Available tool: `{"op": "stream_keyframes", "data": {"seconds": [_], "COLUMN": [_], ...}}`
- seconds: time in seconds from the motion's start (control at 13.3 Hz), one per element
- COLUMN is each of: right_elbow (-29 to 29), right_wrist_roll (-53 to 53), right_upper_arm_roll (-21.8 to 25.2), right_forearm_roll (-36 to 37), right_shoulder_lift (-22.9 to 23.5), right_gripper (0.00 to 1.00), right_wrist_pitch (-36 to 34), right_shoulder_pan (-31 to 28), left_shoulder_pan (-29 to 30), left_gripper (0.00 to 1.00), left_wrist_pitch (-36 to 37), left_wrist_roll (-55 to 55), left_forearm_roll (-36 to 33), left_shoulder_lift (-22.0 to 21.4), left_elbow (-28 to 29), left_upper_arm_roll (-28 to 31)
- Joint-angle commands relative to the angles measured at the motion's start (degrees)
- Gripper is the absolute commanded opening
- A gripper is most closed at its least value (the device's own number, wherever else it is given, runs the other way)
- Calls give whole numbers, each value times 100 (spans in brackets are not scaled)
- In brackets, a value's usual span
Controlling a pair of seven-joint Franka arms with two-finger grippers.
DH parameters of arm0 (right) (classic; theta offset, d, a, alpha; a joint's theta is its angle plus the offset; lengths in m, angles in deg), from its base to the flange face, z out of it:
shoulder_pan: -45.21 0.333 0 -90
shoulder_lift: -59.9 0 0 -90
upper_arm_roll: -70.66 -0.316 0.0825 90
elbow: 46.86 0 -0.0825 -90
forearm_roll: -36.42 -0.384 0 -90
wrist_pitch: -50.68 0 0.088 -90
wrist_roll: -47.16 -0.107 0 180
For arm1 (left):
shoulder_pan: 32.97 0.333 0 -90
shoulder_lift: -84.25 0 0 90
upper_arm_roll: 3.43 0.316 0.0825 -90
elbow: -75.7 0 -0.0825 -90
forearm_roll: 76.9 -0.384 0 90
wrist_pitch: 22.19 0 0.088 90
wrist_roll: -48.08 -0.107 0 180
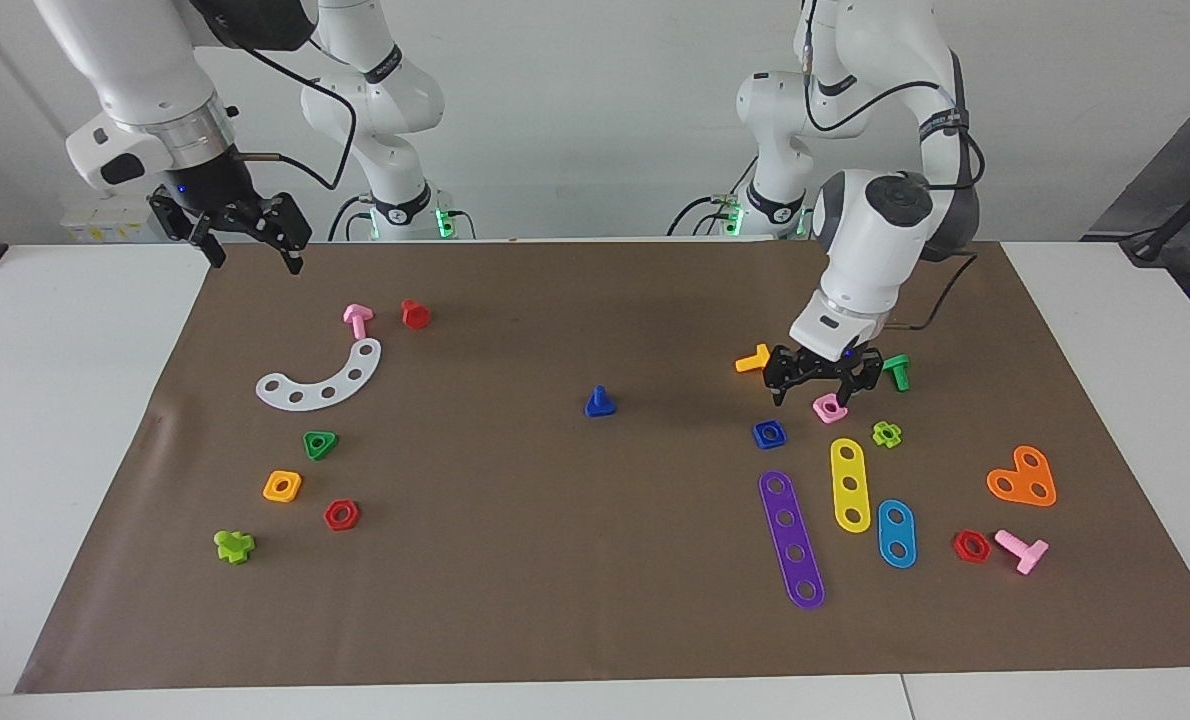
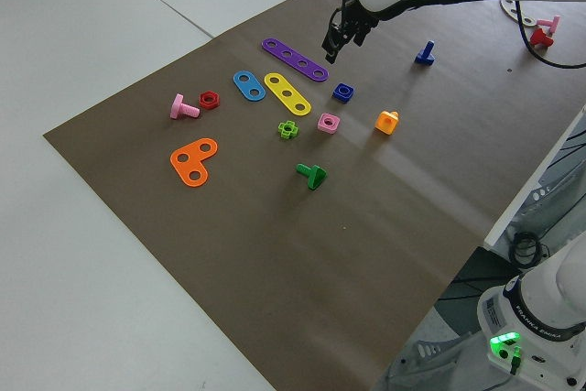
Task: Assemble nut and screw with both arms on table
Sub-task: 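Move the left gripper over the blue square nut, then grasp the blue square nut with the left gripper and carry it toward the screw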
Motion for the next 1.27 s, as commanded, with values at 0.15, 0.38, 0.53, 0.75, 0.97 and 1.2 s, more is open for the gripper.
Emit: {"op": "stream_keyframes", "data": {"seconds": [0.15,0.38,0.53,0.75,0.97,1.2], "right_elbow": [-9,-9,-18,-10,-18,-18], "right_wrist_roll": [84,154,154,172,146,154], "right_upper_arm_roll": [25,16,-28,-37,-37,-54], "right_forearm_roll": [-86,-86,-60,-42,-86,-95], "right_shoulder_lift": [-20,-29,-29,-29,-29,-38], "right_gripper": [100,100,100,100,100,100], "right_wrist_pitch": [-84,-119,-84,-128,-128,-137], "right_shoulder_pan": [-14,-32,12,12,-50,29], "left_shoulder_pan": [-180,-224,-233,-242,-242,-312], "left_gripper": [100,99,98,93,67,0], "left_wrist_pitch": [-824,-1080,-1071,-1001,-703,-465], "left_wrist_roll": [249,391,417,566,689,909], "left_forearm_roll": [33,33,33,33,33,33], "left_shoulder_lift": [698,945,963,937,910,867], "left_elbow": [76,102,154,234,190,137], "left_upper_arm_roll": [92,109,109,109,109,109]}}
